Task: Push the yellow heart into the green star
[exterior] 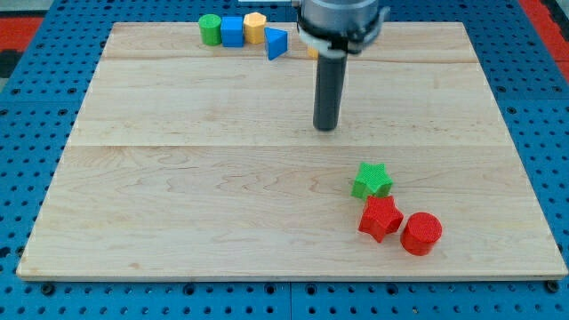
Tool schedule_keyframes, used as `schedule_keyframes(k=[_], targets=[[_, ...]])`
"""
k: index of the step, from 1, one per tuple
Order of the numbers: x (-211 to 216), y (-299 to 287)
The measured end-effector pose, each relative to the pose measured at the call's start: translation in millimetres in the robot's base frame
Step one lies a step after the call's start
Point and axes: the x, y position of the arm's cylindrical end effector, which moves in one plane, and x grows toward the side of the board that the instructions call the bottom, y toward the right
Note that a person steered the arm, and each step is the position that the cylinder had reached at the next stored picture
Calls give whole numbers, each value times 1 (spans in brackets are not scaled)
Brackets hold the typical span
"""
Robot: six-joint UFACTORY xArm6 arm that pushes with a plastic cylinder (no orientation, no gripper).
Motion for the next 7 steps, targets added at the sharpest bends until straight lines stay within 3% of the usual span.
schedule_keyframes(k=[1,2,3,6,7], targets=[[-54,75],[-125,96],[-166,60],[-192,-15],[-183,16]])
